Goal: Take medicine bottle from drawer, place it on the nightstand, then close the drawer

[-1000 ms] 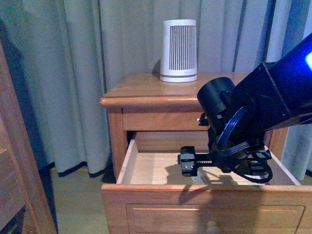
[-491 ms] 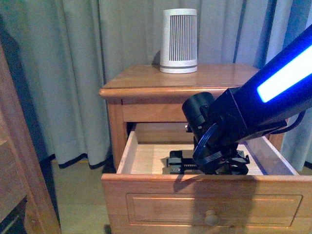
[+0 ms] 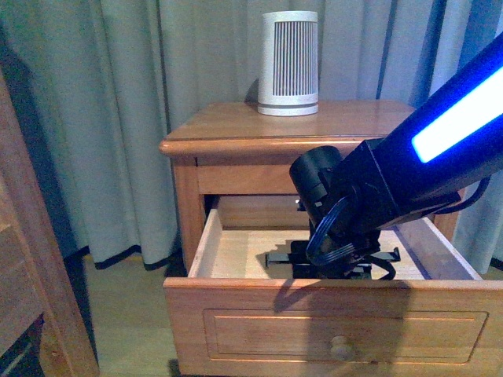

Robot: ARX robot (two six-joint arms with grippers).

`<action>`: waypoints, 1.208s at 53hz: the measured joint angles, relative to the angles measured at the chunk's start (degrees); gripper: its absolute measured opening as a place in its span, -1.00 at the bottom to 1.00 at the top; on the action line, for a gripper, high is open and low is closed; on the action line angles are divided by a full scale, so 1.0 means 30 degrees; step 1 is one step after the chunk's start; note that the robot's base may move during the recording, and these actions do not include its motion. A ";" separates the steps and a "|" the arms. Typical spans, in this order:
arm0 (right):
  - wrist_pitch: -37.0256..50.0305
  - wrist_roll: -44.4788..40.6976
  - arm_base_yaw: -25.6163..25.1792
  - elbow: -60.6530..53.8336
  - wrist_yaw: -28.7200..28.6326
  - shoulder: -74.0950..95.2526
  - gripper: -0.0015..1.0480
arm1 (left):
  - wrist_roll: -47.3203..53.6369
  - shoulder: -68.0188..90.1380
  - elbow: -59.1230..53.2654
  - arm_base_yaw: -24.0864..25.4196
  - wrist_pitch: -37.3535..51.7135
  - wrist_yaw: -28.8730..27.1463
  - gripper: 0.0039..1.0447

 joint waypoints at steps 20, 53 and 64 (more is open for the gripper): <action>-0.2652 0.2178 0.1013 -0.2878 -0.1122 -0.7613 -0.41 | 0.0000 0.0000 0.0000 0.0000 0.0000 0.0000 0.87; -0.3198 -0.1982 -0.4809 0.7184 0.3184 -0.4277 -0.42 | 0.0000 0.0000 0.0000 0.0000 0.0000 0.0000 0.87; -0.3198 -0.1894 -0.4867 0.9260 0.3876 -0.1625 -0.42 | 0.0000 0.0000 0.0000 0.0000 0.0000 0.0000 0.87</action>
